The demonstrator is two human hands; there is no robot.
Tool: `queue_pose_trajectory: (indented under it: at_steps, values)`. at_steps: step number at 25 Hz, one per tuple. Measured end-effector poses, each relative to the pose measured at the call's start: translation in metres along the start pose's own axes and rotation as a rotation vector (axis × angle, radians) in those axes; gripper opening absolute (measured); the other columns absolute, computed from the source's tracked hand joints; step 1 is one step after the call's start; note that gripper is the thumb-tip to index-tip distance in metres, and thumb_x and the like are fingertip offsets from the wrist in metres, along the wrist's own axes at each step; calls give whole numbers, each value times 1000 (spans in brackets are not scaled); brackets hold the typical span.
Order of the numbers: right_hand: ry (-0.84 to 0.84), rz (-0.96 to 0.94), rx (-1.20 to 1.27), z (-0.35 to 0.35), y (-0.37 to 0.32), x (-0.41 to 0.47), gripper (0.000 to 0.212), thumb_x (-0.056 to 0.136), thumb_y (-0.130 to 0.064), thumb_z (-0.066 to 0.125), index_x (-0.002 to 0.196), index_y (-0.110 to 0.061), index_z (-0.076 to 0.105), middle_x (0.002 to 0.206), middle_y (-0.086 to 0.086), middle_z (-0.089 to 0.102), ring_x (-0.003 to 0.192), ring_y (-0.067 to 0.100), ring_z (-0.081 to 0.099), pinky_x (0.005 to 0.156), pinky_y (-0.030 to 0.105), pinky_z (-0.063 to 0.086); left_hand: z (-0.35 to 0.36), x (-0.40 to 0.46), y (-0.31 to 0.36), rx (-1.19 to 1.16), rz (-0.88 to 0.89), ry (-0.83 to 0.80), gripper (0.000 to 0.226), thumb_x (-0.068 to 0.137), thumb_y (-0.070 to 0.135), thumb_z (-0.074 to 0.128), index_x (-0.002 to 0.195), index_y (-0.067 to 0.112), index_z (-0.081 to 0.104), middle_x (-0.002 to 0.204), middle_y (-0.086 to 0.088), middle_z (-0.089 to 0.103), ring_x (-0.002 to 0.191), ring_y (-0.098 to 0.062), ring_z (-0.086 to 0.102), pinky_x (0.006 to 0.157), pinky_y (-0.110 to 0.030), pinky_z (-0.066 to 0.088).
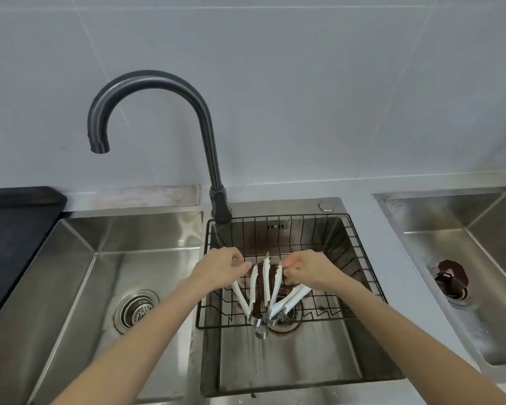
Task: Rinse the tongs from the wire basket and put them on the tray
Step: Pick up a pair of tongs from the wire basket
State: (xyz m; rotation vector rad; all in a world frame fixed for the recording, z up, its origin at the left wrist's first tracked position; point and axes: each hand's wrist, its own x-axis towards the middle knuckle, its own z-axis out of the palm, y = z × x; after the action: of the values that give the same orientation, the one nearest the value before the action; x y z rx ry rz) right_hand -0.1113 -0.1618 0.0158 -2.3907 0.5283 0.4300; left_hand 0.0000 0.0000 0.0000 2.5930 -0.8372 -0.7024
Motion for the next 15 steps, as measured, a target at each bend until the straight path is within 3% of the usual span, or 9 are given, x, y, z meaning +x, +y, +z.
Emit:
queue_pose_trajectory:
  at_steps: [1, 5, 8, 10, 12, 15]
  values:
    - [-61, -6, -11, 5, 3, 3, 36, 89, -21, 48, 123, -17, 59, 127, 3, 63, 100, 10, 62, 88, 20, 45, 6, 0, -1, -10, -25, -32, 41, 88, 47, 48, 115, 17, 60, 119, -6, 65, 110, -21, 58, 89, -31, 45]
    - [-216, -34, -50, 25, 16, 11, 35, 88, -14, 50, 122, -14, 61, 127, 2, 63, 116, 16, 57, 96, 22, 42, 30, 3, -4, -44, -71, -141, 41, 88, 49, 48, 110, 17, 63, 115, -5, 66, 111, -21, 57, 90, -30, 43]
    - [-243, -48, -75, 35, 20, 15, 36, 85, -10, 49, 117, -14, 65, 124, 1, 65, 115, 15, 57, 98, 23, 43, 38, 5, -3, -55, -77, -177, 42, 86, 52, 49, 103, 17, 67, 95, -6, 68, 89, -17, 58, 77, -26, 43]
    - [-246, -49, -92, 41, 25, 17, 37, 82, -10, 47, 110, -19, 69, 119, -3, 67, 112, 15, 58, 100, 33, 46, 45, 5, -3, -29, -97, -224, 42, 84, 53, 50, 92, 16, 66, 76, 0, 61, 78, -16, 55, 67, -24, 42]
    - [-237, -52, -115, 43, 26, 17, 35, 81, -12, 46, 105, -23, 70, 114, -4, 68, 102, 15, 60, 95, 40, 49, 49, 4, -3, -13, -109, -263, 36, 84, 51, 51, 84, 16, 59, 69, 2, 57, 71, -16, 55, 68, -27, 45]
    - [-210, -90, -139, 44, 25, 16, 31, 84, -11, 46, 103, -19, 68, 109, 4, 68, 90, 20, 61, 86, 39, 52, 50, 3, -3, -52, -130, -275, 23, 85, 34, 50, 88, 13, 60, 72, -4, 60, 56, -12, 53, 76, -33, 53]
